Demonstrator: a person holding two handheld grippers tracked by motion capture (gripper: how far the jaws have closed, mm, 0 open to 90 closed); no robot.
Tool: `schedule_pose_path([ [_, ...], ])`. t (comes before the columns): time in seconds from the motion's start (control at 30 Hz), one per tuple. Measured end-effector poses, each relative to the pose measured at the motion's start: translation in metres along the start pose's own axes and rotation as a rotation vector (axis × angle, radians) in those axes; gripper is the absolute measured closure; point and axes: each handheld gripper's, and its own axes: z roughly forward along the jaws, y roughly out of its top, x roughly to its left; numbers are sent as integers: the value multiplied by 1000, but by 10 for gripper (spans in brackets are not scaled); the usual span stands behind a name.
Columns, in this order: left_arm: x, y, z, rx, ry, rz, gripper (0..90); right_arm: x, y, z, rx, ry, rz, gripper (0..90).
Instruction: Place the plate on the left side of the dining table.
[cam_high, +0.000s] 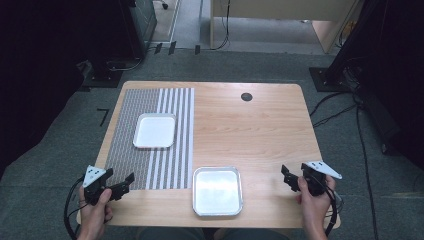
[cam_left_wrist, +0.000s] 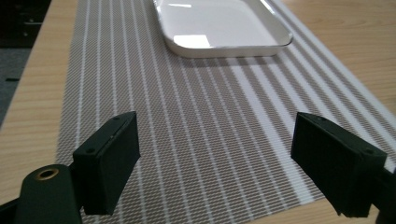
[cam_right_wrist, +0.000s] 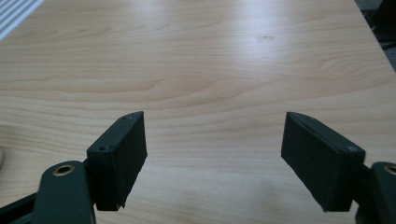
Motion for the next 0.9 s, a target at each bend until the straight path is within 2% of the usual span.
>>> schedule_pose_path([
  [0.1,7,-4,-1,7,25,-4,155,-8,-4,-2,8,-13,7,226],
  [0.4,21,-9,-4,12,61,-23,155,-31,-15,-8,25,-49,31,224],
  [0.73,35,-18,-5,34,125,-31,155,-51,-25,-11,52,-80,52,223],
  [0.9,37,-20,-6,45,133,-36,155,-57,-28,-11,64,-88,53,221],
])
